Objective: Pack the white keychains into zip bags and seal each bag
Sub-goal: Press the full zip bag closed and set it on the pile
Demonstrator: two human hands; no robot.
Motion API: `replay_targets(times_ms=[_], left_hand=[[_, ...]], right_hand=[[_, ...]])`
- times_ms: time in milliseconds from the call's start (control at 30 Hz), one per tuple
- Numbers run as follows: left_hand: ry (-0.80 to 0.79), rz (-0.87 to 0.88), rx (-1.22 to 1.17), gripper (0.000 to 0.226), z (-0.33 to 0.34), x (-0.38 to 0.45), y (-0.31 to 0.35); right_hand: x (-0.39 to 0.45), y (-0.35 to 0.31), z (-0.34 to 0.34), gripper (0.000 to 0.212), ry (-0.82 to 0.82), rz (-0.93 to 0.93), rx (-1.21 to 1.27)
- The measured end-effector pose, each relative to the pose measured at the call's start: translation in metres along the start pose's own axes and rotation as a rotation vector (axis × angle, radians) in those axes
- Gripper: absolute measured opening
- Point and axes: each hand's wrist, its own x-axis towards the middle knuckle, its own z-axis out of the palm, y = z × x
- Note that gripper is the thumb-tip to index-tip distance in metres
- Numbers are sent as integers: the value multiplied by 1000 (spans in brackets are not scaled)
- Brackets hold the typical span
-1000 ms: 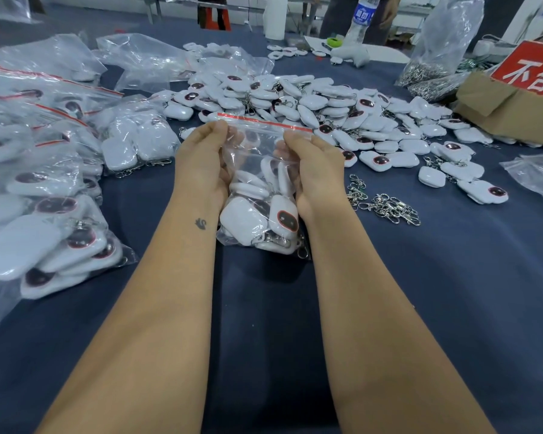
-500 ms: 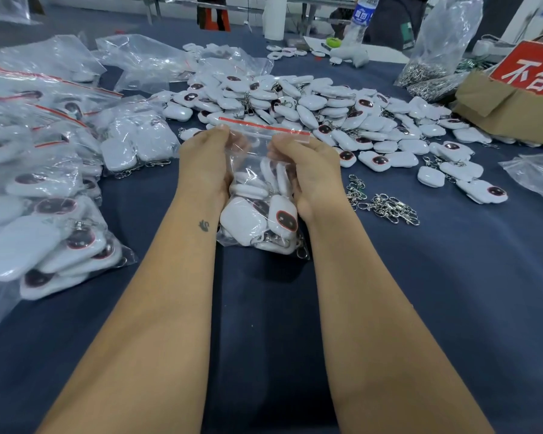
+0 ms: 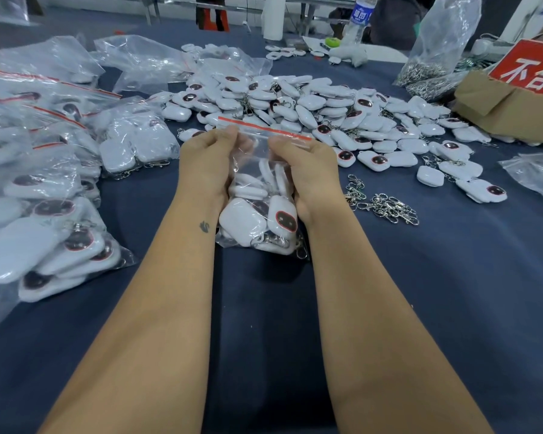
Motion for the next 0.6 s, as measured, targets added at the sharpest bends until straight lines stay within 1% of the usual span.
replay_targets(times_ms=[100, 200, 267, 333, 367, 433, 500, 600], left_hand=[[4, 17, 10, 27, 0, 0, -1], [-5, -18, -59, 22, 1, -1, 1], [-49, -63, -79, 15, 1, -3, 3], [-110, -76, -37, 10, -1, -5, 3], [-128, -70, -28, 9, -1, -6, 2], [-136, -47, -36, 8, -2, -7, 2], [-143, -7, -30, 9, -2, -8, 2], [-150, 29, -14, 7, 0, -9, 1]], right_hand=[[0, 2, 1, 11, 19, -30, -17], [0, 2, 1, 15, 22, -11, 41], [0, 1, 2, 19, 18, 20, 84], [1, 0, 2, 27, 1, 46, 126], [0, -1, 2, 28, -15, 49, 135], [-2, -3, 2, 21, -43, 58, 159], [-4, -4, 2, 17, -67, 53, 122], [-4, -1, 3, 21, -67, 25, 44]])
